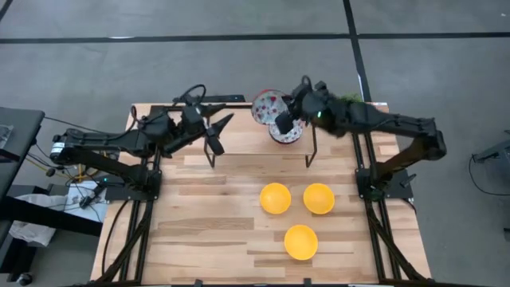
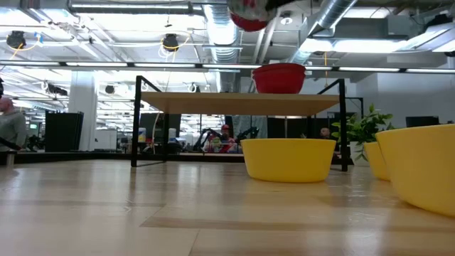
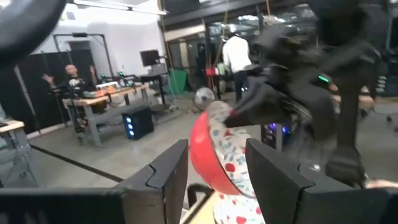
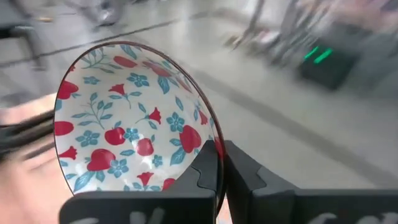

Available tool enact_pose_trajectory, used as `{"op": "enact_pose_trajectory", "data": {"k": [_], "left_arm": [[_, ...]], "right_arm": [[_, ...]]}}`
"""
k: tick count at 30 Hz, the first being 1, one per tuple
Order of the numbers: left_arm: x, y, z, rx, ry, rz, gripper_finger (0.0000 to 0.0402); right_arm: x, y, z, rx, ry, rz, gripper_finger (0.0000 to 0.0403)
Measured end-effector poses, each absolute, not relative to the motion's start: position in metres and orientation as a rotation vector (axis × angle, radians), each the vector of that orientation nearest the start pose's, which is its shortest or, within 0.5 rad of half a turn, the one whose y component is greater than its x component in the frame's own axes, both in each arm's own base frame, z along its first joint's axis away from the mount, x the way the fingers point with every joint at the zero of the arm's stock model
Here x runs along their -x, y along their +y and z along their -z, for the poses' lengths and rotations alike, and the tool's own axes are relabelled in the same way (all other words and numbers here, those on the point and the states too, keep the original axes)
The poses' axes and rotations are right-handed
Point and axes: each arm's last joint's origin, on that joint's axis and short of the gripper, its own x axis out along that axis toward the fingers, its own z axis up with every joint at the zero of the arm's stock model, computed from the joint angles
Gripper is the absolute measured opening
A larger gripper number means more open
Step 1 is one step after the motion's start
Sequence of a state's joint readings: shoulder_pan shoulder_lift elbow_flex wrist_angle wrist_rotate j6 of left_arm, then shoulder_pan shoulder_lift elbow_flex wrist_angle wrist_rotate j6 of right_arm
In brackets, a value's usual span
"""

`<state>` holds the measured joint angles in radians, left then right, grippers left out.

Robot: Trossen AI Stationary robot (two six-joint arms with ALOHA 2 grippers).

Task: Pick & Place Mini bowls
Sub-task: Stack the red patterned bowl on the red patterned bowl on the shelf

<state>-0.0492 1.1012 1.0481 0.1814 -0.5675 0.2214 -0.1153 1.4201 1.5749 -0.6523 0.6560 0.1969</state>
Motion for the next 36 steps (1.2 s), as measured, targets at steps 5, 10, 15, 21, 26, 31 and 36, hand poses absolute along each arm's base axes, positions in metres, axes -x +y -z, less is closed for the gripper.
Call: {"op": "enact_pose_trajectory", "data": {"k": [5, 10, 15, 21, 26, 31, 36], "left_arm": [[-0.241, -0.006, -0.393, -0.189, -0.026, -0.487, 0.0161], [-0.241, -0.013, -0.389, -0.204, 0.015, -0.451, 0.0159], [-0.240, -0.020, -0.388, -0.206, 0.020, -0.420, 0.0159], [-0.240, -0.026, -0.388, -0.208, 0.022, -0.397, 0.0159], [-0.240, -0.026, -0.382, -0.196, 0.050, -0.393, 0.0159], [-0.242, -0.026, -0.364, -0.147, 0.091, -0.390, 0.0159], [-0.243, -0.027, -0.350, -0.111, 0.117, -0.391, 0.0159]], "right_arm": [[-0.269, -0.086, -0.412, -0.308, 0.524, 0.656, 0.0000], [-0.255, -0.110, -0.405, -0.457, 0.612, 0.553, 0.0000], [-0.243, -0.129, -0.402, -0.569, 0.654, 0.495, 0.0000], [-0.236, -0.141, -0.387, -0.664, 0.787, 0.473, 0.0000], [-0.242, -0.146, -0.376, -0.681, 0.851, 0.471, 0.0000], [-0.246, -0.152, -0.368, -0.685, 0.884, 0.451, 0.0000], [-0.242, -0.158, -0.369, -0.694, 0.878, 0.474, 0.0000]]}}
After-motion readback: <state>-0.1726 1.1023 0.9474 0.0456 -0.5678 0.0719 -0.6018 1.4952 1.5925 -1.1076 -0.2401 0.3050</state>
